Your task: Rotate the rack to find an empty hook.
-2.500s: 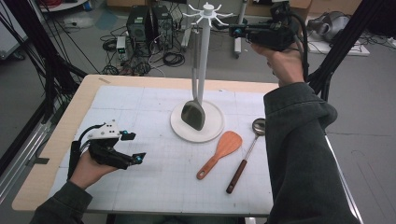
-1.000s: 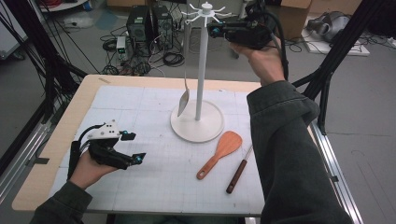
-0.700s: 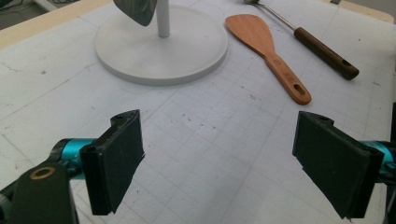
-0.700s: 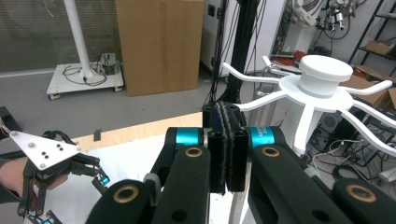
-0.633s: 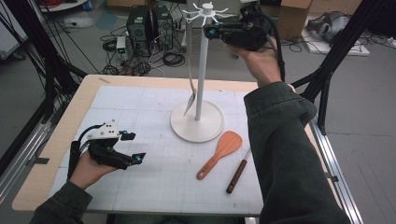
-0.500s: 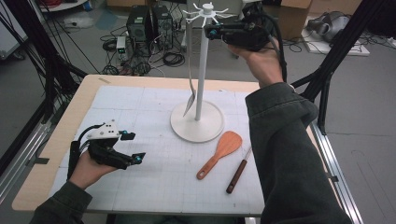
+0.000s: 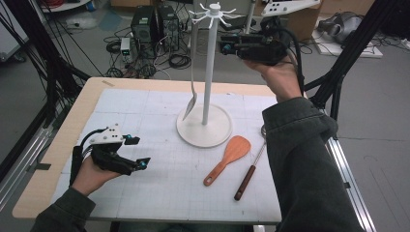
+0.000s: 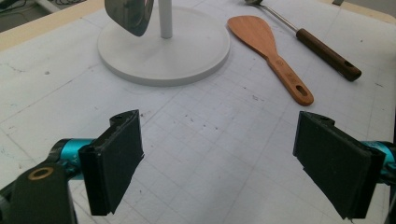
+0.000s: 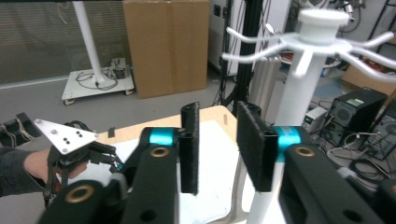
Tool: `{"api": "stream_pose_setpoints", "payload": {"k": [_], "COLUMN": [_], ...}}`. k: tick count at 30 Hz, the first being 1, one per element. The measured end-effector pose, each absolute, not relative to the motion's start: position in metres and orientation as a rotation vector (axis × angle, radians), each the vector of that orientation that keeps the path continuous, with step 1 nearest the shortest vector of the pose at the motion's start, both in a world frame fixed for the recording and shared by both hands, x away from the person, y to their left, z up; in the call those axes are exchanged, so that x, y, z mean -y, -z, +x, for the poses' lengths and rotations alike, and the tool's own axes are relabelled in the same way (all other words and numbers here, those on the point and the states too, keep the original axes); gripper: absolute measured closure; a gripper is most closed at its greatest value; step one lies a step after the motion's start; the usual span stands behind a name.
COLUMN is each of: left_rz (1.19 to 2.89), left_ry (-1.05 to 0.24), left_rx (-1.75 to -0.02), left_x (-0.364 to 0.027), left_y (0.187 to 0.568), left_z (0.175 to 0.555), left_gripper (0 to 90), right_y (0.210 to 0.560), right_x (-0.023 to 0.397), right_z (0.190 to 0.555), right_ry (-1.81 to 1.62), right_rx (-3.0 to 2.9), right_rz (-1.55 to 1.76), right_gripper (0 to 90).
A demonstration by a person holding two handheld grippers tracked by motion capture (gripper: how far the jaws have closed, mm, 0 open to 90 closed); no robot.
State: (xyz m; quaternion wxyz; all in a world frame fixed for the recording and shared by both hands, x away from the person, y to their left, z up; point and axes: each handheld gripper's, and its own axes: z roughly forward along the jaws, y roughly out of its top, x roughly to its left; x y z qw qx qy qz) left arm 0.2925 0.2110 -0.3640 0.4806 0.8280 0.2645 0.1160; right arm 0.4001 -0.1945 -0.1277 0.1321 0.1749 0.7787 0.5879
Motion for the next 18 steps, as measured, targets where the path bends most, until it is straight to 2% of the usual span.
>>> {"api": "stream_pose_setpoints", "payload": {"k": [6, 18], "left_rz": [2.023, 2.026], "left_ry": [-0.282, -0.285], "left_rx": [-0.643, -0.644], "left_x": [-0.211, -0.211], "left_y": [0.364, 0.364], "left_z": [0.293, 0.293], "left_gripper": [16.1, 16.0], "right_y": [0.137, 0.158], "right_x": [0.201, 0.213], "right_z": [0.398, 0.394], "right_ry": [-1.698, -1.699], "right_rx": [-2.255, -2.250], "right_rz": [0.551, 0.597], "right_gripper": [57.5, 49.4]}}
